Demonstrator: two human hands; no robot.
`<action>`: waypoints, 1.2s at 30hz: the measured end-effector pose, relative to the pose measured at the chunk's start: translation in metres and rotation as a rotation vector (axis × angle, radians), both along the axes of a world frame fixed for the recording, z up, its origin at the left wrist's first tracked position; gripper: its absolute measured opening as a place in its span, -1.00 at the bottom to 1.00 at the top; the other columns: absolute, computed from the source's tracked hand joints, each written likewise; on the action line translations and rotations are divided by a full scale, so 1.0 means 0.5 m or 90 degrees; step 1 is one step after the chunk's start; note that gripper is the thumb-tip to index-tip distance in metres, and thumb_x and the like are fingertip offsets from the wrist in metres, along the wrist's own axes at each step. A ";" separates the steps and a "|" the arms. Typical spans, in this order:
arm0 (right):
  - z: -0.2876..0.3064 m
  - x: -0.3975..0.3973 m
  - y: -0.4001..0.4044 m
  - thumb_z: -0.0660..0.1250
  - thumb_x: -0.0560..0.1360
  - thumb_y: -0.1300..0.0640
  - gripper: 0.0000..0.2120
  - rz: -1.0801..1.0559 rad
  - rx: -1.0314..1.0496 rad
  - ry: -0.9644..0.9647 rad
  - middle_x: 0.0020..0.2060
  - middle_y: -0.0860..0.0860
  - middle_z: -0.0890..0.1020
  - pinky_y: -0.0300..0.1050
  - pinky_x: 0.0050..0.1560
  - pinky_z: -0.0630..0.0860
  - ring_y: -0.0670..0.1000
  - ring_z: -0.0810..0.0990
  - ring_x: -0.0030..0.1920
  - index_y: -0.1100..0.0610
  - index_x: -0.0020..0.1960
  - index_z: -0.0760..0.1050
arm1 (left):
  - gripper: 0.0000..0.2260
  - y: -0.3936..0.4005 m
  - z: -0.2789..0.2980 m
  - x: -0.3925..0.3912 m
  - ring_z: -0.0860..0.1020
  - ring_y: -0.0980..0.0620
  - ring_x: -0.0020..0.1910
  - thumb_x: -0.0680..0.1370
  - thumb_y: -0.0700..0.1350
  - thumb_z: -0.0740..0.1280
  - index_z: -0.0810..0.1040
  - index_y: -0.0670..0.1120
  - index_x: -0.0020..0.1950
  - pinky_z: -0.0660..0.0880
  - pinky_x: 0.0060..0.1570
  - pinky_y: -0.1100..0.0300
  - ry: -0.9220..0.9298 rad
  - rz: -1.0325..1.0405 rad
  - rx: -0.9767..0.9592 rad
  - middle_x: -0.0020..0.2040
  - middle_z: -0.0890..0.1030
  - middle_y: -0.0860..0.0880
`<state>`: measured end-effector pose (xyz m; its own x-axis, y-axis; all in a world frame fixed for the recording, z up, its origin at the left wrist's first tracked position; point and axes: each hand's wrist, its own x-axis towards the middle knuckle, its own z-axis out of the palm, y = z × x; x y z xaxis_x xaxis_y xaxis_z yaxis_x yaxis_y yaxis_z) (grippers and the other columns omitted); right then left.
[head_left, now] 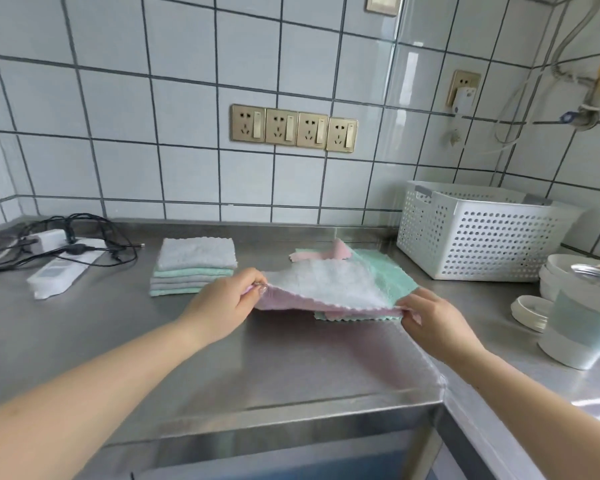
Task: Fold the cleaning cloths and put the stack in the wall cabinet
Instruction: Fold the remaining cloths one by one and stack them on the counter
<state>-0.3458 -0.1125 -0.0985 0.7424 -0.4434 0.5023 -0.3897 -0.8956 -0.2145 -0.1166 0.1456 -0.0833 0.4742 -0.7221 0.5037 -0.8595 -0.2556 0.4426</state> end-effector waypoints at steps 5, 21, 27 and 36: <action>-0.022 -0.022 0.089 0.28 0.45 0.23 -0.81 0.093 0.110 0.082 -0.07 -0.10 0.58 -0.21 -0.05 0.46 -0.07 0.57 -0.08 0.06 -0.01 0.60 | -0.77 0.101 -0.040 -0.019 0.50 -0.03 -0.25 0.53 0.01 0.15 0.53 -0.05 0.03 0.31 -0.28 0.35 0.004 0.018 0.009 -0.23 0.60 0.00; 0.000 -0.006 0.148 0.31 0.50 0.08 -0.73 0.069 0.302 0.087 -0.44 -0.03 0.37 -0.27 -0.38 0.20 -0.09 0.29 -0.40 0.24 -0.27 0.40 | -0.81 0.188 -0.074 -0.026 0.32 0.12 -0.42 0.58 -0.18 0.22 0.41 0.11 -0.14 0.30 -0.44 0.41 0.189 0.015 0.033 -0.34 0.44 0.01; -0.016 0.046 0.112 0.44 0.41 -0.03 -0.79 0.003 0.360 0.011 -0.15 -0.02 0.65 -0.10 -0.10 0.48 0.00 0.59 -0.11 0.03 0.00 0.57 | -0.79 0.161 -0.079 0.011 0.38 0.19 -0.44 0.55 -0.23 0.26 0.42 0.01 0.13 0.34 -0.41 0.39 0.219 0.051 -0.026 -0.31 0.46 -0.03; -0.021 0.113 0.083 0.39 0.45 0.02 -0.87 -0.050 0.301 0.037 -0.18 -0.02 0.61 -0.17 -0.22 0.36 0.03 0.54 -0.13 0.04 -0.05 0.53 | -0.69 0.103 -0.076 0.062 0.41 0.08 -0.31 0.54 -0.23 0.28 0.41 -0.11 0.29 0.32 -0.31 0.31 0.159 0.131 0.009 -0.26 0.44 0.01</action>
<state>-0.2891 -0.0708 -0.1092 0.7179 -0.6696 0.1906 -0.4762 -0.6720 -0.5672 -0.0855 0.1970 -0.1212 0.7189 -0.6040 0.3441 -0.6543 -0.4207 0.6285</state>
